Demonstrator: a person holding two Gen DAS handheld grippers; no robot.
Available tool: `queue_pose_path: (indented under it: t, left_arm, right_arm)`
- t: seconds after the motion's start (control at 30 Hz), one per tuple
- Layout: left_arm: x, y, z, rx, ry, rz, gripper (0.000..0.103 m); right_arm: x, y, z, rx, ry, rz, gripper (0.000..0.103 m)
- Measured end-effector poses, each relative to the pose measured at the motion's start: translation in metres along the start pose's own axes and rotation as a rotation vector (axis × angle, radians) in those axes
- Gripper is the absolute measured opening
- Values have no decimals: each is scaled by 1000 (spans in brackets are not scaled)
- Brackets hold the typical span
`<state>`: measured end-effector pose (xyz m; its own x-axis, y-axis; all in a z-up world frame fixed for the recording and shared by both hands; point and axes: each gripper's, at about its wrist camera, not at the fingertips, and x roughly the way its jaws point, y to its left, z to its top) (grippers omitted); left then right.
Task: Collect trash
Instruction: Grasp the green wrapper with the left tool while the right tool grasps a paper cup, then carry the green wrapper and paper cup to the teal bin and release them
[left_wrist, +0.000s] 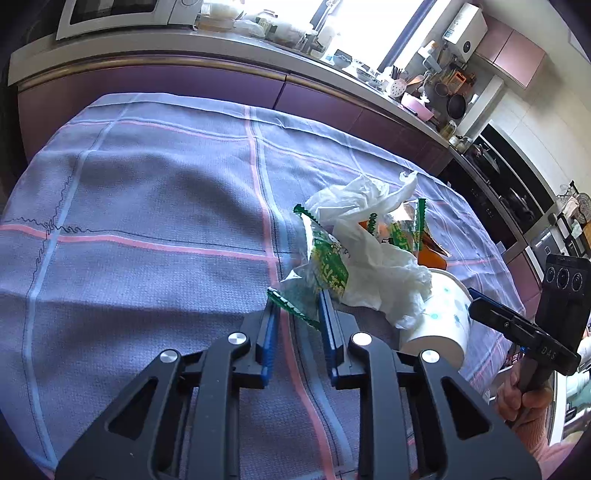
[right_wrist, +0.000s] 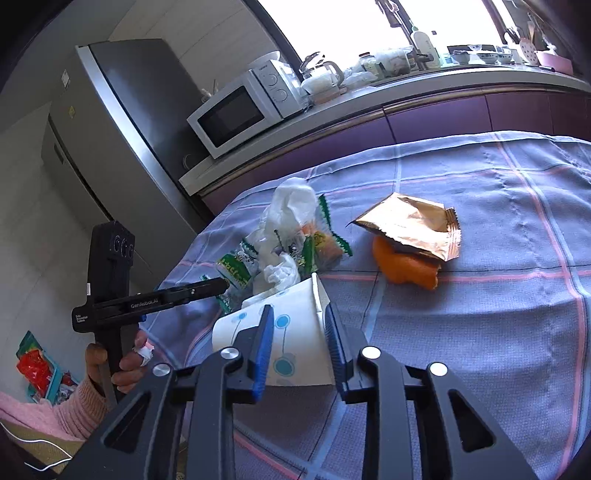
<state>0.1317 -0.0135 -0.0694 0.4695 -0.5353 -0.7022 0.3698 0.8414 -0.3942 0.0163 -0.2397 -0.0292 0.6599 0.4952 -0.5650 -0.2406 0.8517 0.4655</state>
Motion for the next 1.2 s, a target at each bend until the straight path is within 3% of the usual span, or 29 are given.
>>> queue_pose_path:
  t: [0.5, 1.2]
  left_arm:
    - [-69, -14, -24, 96, -142, 142, 21]
    - [-129, 17, -46, 65, -230, 265, 21]
  right_arm:
    - [9, 42, -12, -63, 47, 129, 4]
    - [29, 86, 2, -108, 52, 259, 2]
